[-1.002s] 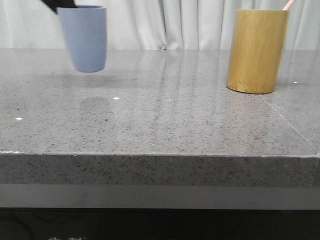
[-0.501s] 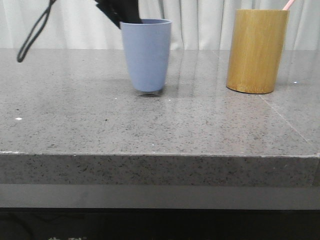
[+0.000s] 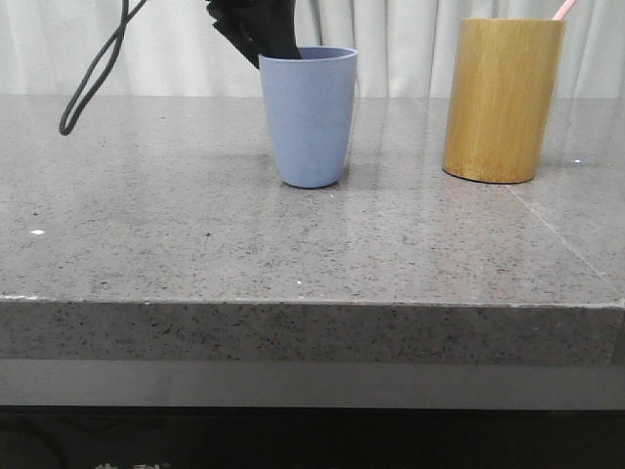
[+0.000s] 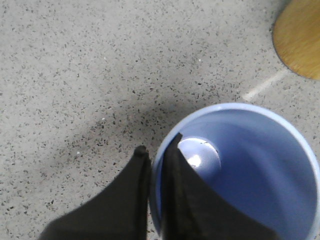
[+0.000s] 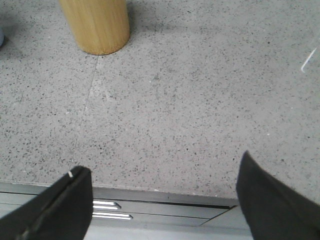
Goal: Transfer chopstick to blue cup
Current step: 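Slide the blue cup with the left gripper toward the bamboo cup, then open the left gripper and lift it away from the blue cup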
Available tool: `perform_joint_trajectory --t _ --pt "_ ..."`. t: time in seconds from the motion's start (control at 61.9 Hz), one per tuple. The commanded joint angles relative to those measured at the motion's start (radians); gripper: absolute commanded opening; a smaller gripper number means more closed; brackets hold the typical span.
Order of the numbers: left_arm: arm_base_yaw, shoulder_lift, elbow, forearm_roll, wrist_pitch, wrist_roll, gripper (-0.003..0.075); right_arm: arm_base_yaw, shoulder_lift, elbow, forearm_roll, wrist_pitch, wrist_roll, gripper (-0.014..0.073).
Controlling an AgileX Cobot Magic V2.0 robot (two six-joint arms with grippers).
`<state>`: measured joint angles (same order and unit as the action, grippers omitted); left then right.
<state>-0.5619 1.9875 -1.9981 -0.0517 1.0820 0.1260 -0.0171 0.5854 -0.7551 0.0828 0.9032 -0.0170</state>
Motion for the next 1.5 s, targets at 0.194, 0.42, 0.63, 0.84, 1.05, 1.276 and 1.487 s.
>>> perform_joint_trajectory --t 0.194,0.42,0.63,0.84,1.05,1.276,1.487 --pt "-0.008 -0.048 -0.04 -0.032 -0.043 -0.001 0.0243 -0.004 0.009 -0.034 0.002 -0.055 -0.007 0.06" --pt "-0.008 -0.05 -0.05 -0.025 -0.011 -0.001 0.0367 -0.004 0.009 -0.034 0.002 -0.052 -0.007 0.06" --pt "-0.006 -0.052 -0.155 0.002 0.086 -0.001 0.0367 -0.004 0.032 -0.048 0.012 -0.084 -0.006 0.06" --pt "-0.006 -0.052 -0.262 0.017 0.17 -0.001 0.0367 -0.004 0.13 -0.132 0.056 -0.104 -0.006 0.06" --pt "-0.006 -0.096 -0.249 0.06 0.172 -0.015 0.0367 -0.005 0.286 -0.292 0.106 -0.124 -0.001 0.06" --pt "-0.006 -0.236 -0.181 0.052 0.172 -0.041 0.0367 -0.007 0.478 -0.462 0.216 -0.12 -0.002 0.06" --pt "-0.006 -0.459 0.063 0.031 0.118 -0.057 0.0367 -0.007 0.613 -0.576 0.235 -0.117 -0.002 0.06"
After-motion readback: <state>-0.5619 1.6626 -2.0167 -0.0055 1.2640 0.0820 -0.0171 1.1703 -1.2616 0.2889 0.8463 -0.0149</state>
